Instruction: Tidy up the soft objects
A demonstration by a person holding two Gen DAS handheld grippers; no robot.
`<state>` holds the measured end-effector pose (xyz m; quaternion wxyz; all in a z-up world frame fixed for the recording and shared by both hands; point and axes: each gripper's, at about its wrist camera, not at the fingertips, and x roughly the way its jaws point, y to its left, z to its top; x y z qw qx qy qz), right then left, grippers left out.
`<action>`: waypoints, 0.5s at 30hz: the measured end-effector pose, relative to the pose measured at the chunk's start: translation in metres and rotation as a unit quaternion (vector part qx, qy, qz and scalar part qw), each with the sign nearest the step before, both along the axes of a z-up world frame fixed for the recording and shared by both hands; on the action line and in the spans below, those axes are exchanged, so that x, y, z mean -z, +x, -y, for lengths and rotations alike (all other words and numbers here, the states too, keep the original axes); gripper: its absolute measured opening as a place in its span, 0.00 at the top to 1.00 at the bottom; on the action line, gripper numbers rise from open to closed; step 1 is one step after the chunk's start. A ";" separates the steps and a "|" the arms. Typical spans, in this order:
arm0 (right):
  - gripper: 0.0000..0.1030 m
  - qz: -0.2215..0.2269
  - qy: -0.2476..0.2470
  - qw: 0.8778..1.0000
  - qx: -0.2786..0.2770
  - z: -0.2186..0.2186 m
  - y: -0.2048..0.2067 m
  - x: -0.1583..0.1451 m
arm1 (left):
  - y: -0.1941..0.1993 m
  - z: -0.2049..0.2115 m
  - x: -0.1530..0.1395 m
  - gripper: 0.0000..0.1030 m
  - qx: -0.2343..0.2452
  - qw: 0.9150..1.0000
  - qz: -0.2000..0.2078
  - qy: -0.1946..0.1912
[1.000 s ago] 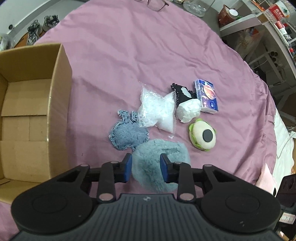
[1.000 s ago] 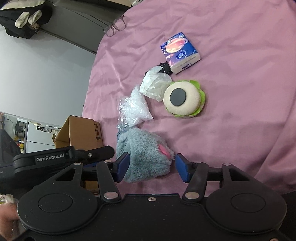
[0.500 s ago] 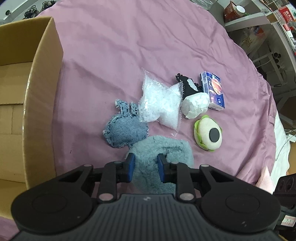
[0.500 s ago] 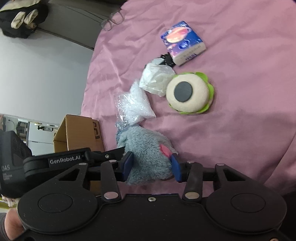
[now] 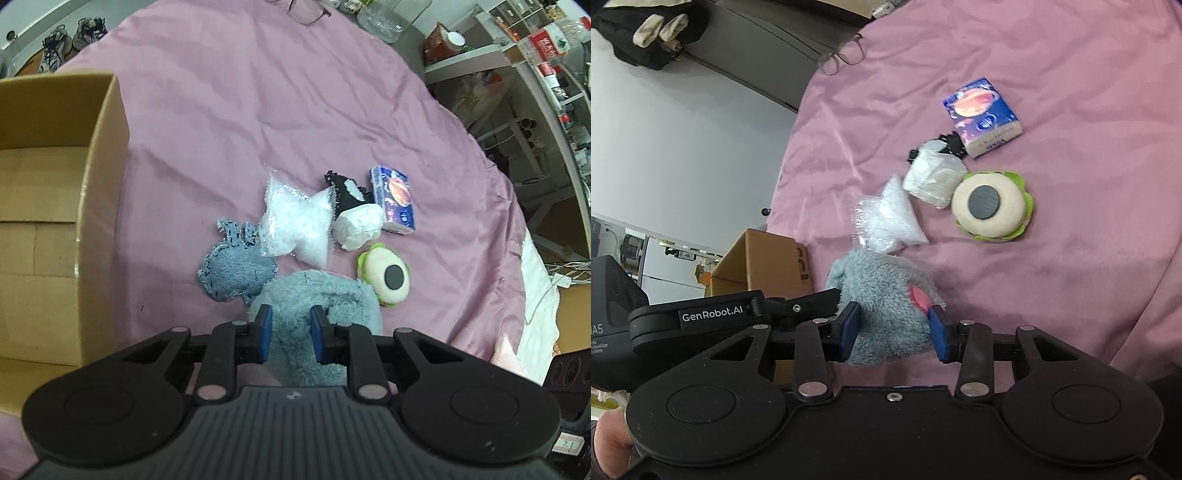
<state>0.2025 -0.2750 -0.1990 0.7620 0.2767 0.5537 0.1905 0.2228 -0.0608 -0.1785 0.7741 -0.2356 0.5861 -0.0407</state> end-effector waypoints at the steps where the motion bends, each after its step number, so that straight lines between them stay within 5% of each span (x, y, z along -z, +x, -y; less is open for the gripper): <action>1: 0.61 0.005 -0.001 1.000 -0.001 0.000 -0.002 -0.004 | -0.002 -0.001 -0.003 0.80 0.000 1.000 0.004 0.000; 15: 0.61 0.063 -0.005 0.998 -0.010 -0.013 -0.027 -0.055 | -0.037 -0.011 -0.055 0.80 -0.002 0.998 0.062 0.001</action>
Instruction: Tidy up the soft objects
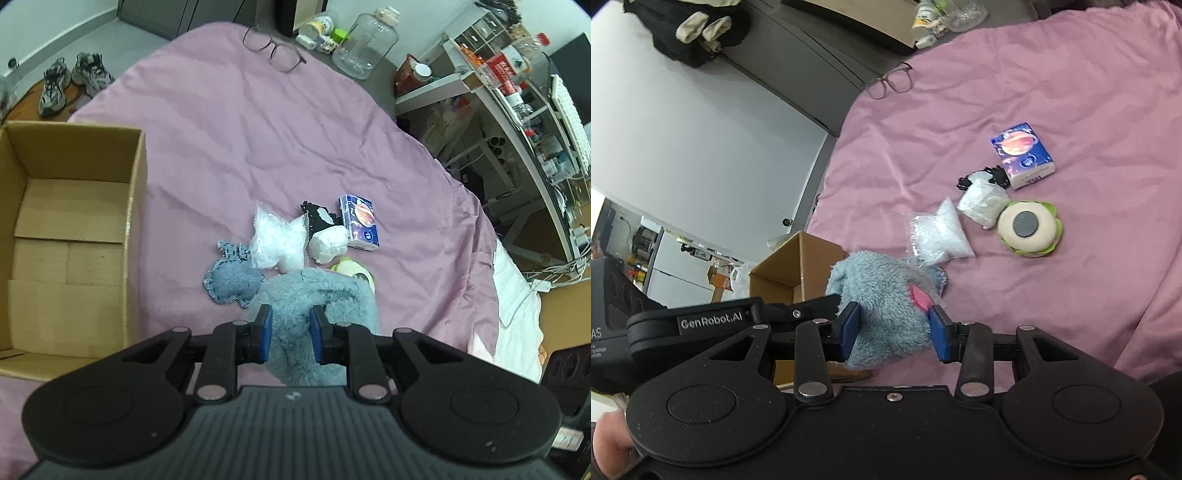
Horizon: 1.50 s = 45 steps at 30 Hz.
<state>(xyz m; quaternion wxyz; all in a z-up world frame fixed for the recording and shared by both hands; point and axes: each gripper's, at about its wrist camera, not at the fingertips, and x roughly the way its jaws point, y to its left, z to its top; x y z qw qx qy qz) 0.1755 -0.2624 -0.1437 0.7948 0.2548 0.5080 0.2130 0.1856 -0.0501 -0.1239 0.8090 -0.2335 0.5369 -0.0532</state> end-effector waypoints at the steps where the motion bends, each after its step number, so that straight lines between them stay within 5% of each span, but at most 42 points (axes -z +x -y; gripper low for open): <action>1: 0.61 0.004 -0.003 1.000 -0.002 -0.002 -0.002 -0.003 | -0.004 0.000 -0.002 0.80 0.001 1.000 0.001 0.002; 20: 0.61 0.048 0.007 0.998 -0.049 -0.050 -0.035 -0.033 | -0.060 -0.044 -0.035 0.85 -0.042 0.998 0.048 0.009; 42: 0.61 0.048 0.027 0.993 -0.101 -0.136 -0.046 -0.027 | -0.100 -0.121 -0.042 0.85 -0.114 0.991 0.074 0.013; 45: 0.68 0.035 0.039 0.992 -0.119 -0.148 -0.045 -0.020 | -0.102 -0.128 -0.038 0.86 -0.110 0.991 0.076 -0.009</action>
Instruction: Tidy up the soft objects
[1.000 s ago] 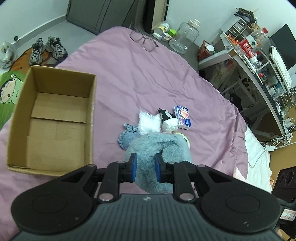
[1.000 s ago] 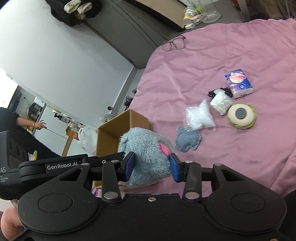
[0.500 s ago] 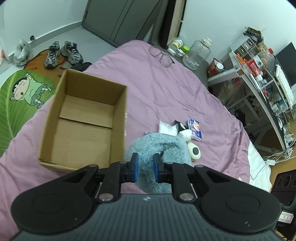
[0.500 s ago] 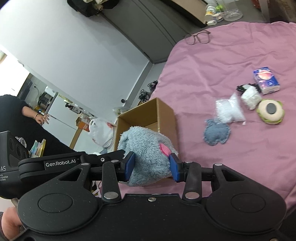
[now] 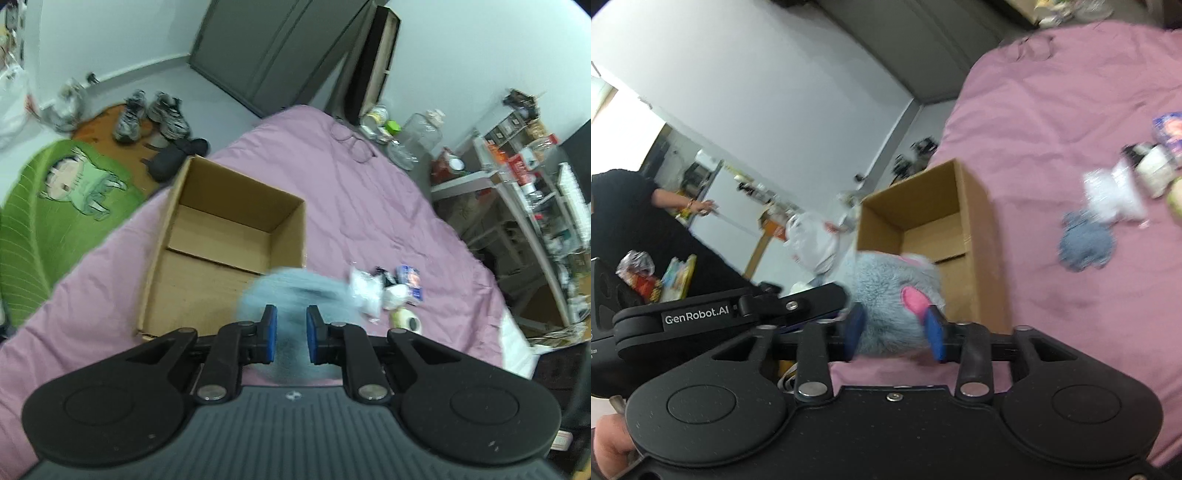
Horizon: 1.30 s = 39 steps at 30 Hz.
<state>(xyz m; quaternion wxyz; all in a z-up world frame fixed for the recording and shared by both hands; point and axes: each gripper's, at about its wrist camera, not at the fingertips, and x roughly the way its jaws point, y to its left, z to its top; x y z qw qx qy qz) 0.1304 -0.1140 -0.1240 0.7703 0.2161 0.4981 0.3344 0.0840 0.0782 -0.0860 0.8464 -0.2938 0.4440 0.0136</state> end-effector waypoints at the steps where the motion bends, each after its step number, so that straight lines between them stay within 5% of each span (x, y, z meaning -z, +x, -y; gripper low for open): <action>1: 0.69 -0.001 0.001 1.000 -0.003 -0.004 0.000 0.001 | 0.000 0.000 0.001 0.87 0.004 1.000 0.001 -0.005; 19: 0.67 -0.012 -0.029 0.999 0.007 -0.021 0.007 0.012 | 0.001 -0.029 0.022 0.86 -0.040 0.998 -0.047 0.032; 23: 0.47 -0.001 -0.031 0.999 0.023 -0.007 0.004 0.005 | 0.006 -0.022 0.019 0.83 -0.036 0.997 -0.050 0.036; 26: 0.42 0.009 -0.038 0.999 0.038 0.008 0.003 0.000 | 0.009 -0.016 0.017 0.82 -0.037 0.997 -0.053 0.040; 39: 0.30 0.042 -0.058 0.993 0.093 0.071 0.000 -0.012 | 0.017 0.029 0.000 0.46 0.000 0.998 -0.042 0.055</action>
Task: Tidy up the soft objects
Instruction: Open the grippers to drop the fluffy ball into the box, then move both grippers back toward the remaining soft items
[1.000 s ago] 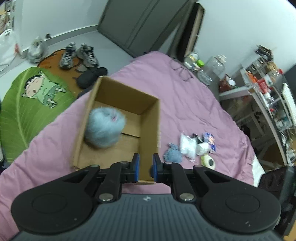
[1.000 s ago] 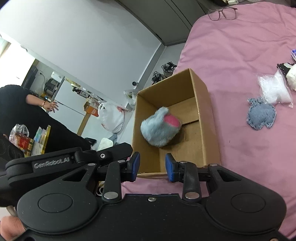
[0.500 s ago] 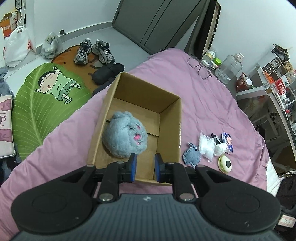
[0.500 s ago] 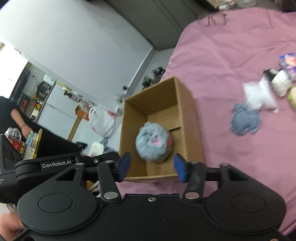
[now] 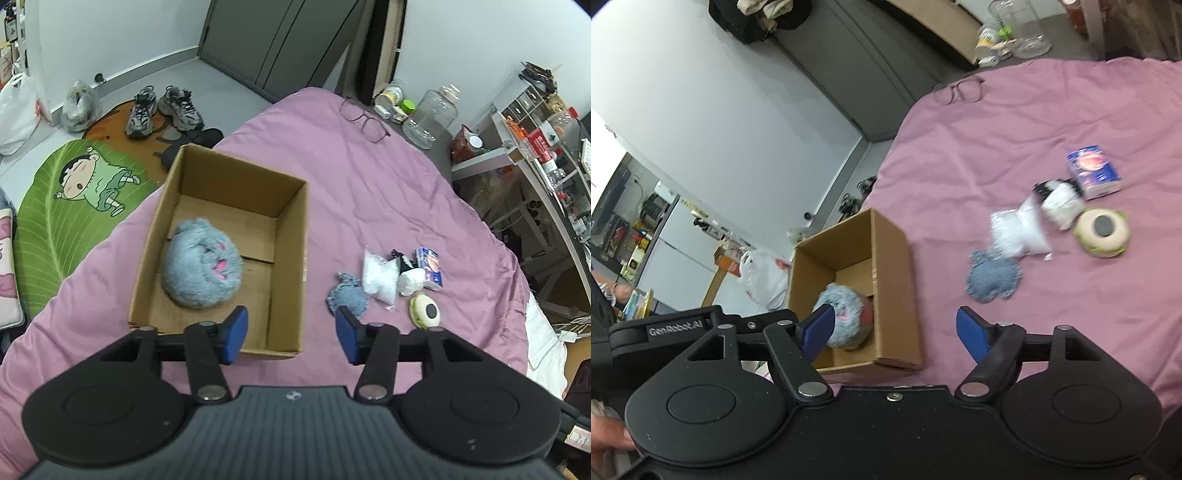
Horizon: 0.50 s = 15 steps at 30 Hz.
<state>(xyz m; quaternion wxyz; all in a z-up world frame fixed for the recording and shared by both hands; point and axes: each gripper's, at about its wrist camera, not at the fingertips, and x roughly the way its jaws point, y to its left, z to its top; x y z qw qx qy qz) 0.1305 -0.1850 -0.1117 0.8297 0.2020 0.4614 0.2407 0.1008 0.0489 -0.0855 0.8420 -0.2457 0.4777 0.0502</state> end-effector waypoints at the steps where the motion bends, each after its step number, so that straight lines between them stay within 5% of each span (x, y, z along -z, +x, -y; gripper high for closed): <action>1: 0.30 0.003 -0.001 1.000 0.003 0.004 0.000 -0.001 | 0.001 0.003 -0.001 0.45 0.002 1.000 0.001 0.002; 15: 0.19 0.015 -0.012 0.998 0.057 0.057 0.000 -0.001 | 0.020 0.044 -0.011 0.38 0.037 0.999 0.022 0.003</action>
